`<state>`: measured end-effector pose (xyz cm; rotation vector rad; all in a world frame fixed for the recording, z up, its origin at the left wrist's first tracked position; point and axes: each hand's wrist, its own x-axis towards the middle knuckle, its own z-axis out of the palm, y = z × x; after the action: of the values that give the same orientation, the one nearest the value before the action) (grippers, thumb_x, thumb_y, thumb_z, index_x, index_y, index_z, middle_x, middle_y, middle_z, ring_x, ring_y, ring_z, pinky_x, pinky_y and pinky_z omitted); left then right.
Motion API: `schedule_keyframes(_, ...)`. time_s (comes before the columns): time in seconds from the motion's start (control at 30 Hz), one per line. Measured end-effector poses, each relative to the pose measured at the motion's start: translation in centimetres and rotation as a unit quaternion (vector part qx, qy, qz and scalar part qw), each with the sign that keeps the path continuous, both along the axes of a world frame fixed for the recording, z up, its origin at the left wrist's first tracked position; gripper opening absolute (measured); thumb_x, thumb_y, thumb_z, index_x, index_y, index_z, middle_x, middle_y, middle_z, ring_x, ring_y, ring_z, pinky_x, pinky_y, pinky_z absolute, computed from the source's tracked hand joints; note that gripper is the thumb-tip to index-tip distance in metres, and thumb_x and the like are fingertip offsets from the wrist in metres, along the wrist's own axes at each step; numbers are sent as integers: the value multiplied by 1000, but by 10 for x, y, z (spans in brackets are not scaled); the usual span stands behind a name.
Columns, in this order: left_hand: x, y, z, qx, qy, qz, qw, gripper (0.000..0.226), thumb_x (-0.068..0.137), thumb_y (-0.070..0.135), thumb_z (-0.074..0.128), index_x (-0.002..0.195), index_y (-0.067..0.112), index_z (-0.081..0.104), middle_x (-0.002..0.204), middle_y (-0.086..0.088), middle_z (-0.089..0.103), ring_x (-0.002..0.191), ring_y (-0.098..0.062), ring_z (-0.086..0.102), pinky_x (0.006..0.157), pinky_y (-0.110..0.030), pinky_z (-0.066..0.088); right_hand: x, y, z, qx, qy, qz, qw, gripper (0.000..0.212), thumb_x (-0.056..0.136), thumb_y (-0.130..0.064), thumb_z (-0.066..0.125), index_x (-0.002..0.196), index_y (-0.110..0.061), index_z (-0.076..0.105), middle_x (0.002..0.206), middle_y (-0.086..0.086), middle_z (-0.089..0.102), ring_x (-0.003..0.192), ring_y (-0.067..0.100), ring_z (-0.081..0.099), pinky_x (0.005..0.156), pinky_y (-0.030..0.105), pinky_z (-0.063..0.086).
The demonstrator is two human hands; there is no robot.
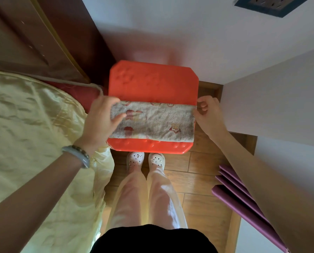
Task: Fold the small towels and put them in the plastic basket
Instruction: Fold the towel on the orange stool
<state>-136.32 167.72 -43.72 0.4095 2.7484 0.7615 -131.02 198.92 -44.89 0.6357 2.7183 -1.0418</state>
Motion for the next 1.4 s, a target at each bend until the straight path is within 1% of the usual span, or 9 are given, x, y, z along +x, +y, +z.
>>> schedule_keyframes(0.13, 41, 14, 0, -18, 18, -152, 988, 28, 76, 21, 76, 96, 5, 65, 96, -10, 65, 93, -28, 61, 83, -35, 46, 28, -2, 0, 24, 5, 71, 997, 24, 79, -1, 62, 102, -7, 63, 101, 10, 56, 90, 18, 52, 80, 23, 43)
schedule_keyframes(0.27, 64, 13, -11, -79, 30, -166, 983, 36, 67, 13, 83, 98, 6, 67, 93, -10, 64, 86, -32, 62, 76, -42, 51, 53, -6, -5, 75, 44, 232, 969, 23, 74, -5, 69, 96, -7, 65, 97, 11, 59, 89, 25, 55, 81, 21, 40)
schedule_keyframes(0.37, 70, 1, -16, -114, 62, -149, 980, 39, 69, 3, 79, 106, 5, 66, 97, -10, 65, 87, -31, 61, 75, -41, 49, 63, -8, -4, 132, 11, 351, 927, 35, 63, -10, 77, 96, -9, 65, 99, 12, 61, 88, 30, 58, 72, 37, 52)
schedule_keyframes(0.6, 50, -15, -24, -164, 95, -220, 957, 32, 67, 2, 76, 97, 6, 65, 89, -9, 65, 83, -31, 60, 75, -41, 43, 54, -3, -3, 188, 14, 442, 877, 28, 65, -8, 76, 91, -11, 66, 89, 7, 63, 82, 28, 60, 72, 38, 51)
schedule_keyframes(0.83, 4, -11, -16, -190, 136, -271, 934, 17, 68, -3, 68, 80, 8, 61, 74, -7, 58, 72, -30, 58, 72, -38, 35, 65, -32, -3, 182, 6, 445, 877, 22, 54, -13, 76, 73, -13, 66, 71, 2, 60, 65, 23, 60, 68, 30, 42)
schedule_keyframes(0.93, -22, -7, -16, -199, 177, -283, 922, 15, 71, -5, 61, 77, 9, 59, 73, -8, 56, 71, -31, 56, 70, -40, 36, 75, -61, -7, 159, -13, 413, 897, 14, 60, -20, 54, 67, -13, 64, 64, 2, 58, 58, 24, 59, 65, 29, 32)
schedule_keyframes(1.07, -52, 2, -16, -212, 194, -280, 916, 12, 72, -2, 63, 78, 8, 57, 75, -11, 55, 75, -33, 53, 69, -44, 37, 84, -107, -7, 54, -57, 345, 935, 26, 64, -23, 40, 67, -11, 63, 64, 4, 59, 57, 26, 60, 55, 27, 47)
schedule_keyframes(1.17, -60, 5, -18, -187, 177, -201, 945, 12, 72, 0, 61, 81, 7, 59, 81, -13, 60, 80, -36, 54, 70, -45, 38, 83, -131, -2, -20, -78, 306, 949, 26, 68, -22, 39, 69, -9, 62, 66, 7, 58, 60, 27, 60, 53, 27, 48)
schedule_keyframes(1.4, -14, 1, -23, -44, 60, 108, 991, 31, 80, 1, 59, 111, 4, 57, 104, -18, 60, 96, -35, 55, 89, -45, 44, 47, -105, 4, -96, -92, 165, 977, 23, 86, -12, 60, 108, -8, 67, 107, 11, 61, 103, 22, 56, 89, 23, 38)
